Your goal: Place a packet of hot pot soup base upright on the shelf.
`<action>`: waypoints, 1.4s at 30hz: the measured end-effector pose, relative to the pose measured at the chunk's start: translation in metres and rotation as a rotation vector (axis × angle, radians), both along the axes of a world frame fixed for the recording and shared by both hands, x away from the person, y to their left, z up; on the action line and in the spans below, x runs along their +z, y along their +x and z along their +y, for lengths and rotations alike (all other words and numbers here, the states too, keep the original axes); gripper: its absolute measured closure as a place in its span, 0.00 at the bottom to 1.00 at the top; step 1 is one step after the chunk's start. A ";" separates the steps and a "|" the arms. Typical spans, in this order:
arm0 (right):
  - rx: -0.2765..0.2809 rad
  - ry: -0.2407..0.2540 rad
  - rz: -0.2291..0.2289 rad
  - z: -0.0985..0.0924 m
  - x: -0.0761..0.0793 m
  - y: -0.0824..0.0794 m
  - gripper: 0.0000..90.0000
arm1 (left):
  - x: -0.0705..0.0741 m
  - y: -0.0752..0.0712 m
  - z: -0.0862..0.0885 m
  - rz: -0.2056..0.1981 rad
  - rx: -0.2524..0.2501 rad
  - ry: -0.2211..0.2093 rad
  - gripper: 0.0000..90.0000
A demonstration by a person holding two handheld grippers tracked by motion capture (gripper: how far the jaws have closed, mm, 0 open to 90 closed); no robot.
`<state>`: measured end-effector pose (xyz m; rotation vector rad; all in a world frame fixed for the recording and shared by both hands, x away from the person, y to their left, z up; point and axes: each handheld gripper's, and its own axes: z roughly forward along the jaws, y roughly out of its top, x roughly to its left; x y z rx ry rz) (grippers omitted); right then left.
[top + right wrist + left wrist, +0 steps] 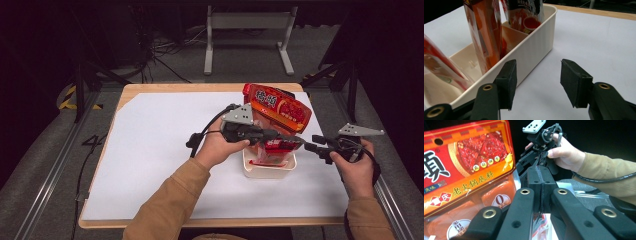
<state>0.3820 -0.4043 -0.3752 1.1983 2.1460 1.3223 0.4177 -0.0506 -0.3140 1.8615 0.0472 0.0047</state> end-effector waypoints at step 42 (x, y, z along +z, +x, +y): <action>0.006 -0.002 0.012 0.003 -0.003 0.006 0.52 | -0.035 0.013 0.014 0.121 0.057 0.067 0.79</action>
